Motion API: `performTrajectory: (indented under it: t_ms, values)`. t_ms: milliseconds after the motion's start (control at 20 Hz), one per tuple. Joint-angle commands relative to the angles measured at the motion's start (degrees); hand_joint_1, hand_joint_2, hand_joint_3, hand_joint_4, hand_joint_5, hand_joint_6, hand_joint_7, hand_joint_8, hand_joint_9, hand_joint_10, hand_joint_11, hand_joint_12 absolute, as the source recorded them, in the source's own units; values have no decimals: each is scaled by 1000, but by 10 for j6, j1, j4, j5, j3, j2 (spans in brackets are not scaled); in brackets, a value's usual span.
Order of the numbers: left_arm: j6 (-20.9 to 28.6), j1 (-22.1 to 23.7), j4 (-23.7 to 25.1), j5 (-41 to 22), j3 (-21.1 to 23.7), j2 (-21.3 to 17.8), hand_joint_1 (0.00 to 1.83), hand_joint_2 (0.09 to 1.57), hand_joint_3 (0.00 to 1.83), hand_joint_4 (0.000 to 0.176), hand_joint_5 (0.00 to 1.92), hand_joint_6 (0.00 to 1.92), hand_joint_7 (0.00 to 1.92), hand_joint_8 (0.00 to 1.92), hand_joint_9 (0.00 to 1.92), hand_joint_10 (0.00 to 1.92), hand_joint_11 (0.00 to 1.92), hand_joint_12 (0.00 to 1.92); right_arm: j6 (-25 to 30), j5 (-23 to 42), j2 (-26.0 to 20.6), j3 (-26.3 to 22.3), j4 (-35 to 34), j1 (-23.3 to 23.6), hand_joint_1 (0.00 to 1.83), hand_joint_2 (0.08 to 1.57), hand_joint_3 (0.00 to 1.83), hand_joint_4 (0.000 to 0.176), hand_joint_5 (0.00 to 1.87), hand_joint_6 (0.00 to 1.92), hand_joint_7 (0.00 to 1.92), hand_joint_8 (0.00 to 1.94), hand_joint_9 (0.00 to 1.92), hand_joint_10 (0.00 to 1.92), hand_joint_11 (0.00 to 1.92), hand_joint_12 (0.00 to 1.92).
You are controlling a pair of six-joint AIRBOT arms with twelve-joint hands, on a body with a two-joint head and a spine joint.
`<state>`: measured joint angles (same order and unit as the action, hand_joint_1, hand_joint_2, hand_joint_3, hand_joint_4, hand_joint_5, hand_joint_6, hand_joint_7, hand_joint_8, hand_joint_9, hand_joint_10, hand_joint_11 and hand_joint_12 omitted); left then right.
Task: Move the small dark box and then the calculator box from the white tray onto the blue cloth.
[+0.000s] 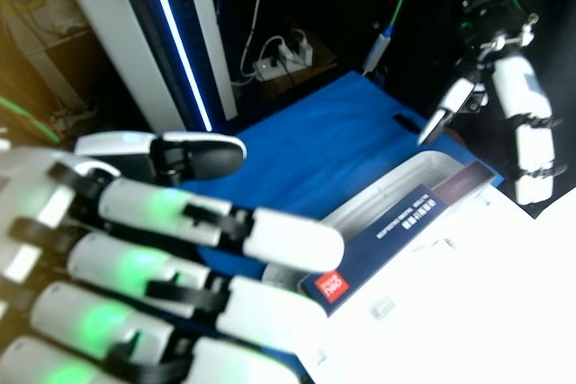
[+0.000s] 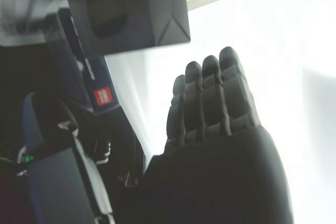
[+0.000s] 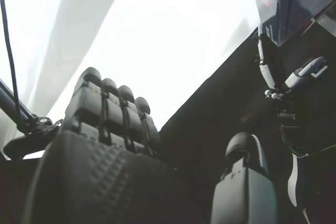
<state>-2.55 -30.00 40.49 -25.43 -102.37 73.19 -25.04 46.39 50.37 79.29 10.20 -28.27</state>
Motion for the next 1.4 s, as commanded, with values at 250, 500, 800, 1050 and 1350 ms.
performTrajectory:
  t_ms: [250,500,800,1050,1350]
  values:
    - [13,0,3,-15,-21,19,900,790,0,0,313,9,397,0,392,2,116,490,4,64,0,-7,-20,8,422,938,3,42,0,0,62,0,11,0,17,0]
    - [13,-2,6,8,-39,29,1230,931,0,0,882,68,958,66,927,38,652,463,4,70,0,-15,-20,8,444,917,0,83,0,0,101,10,46,9,40,7]
    - [13,-11,-4,11,-56,42,1212,1125,0,33,934,1059,975,1046,863,975,650,1485,4,77,0,-20,-20,8,433,870,0,94,0,0,98,4,37,2,16,1]
    - [13,-25,-40,-19,-56,40,1199,1163,1,0,877,1074,889,1245,739,1140,540,1584,4,82,0,-23,-20,8,446,882,0,78,0,0,96,2,30,2,27,3]
    - [0,-16,-91,-74,8,-34,1207,1174,0,0,941,919,800,1399,677,1038,510,1487,4,82,0,-21,-20,8,394,913,8,32,0,0,88,4,25,4,17,0]
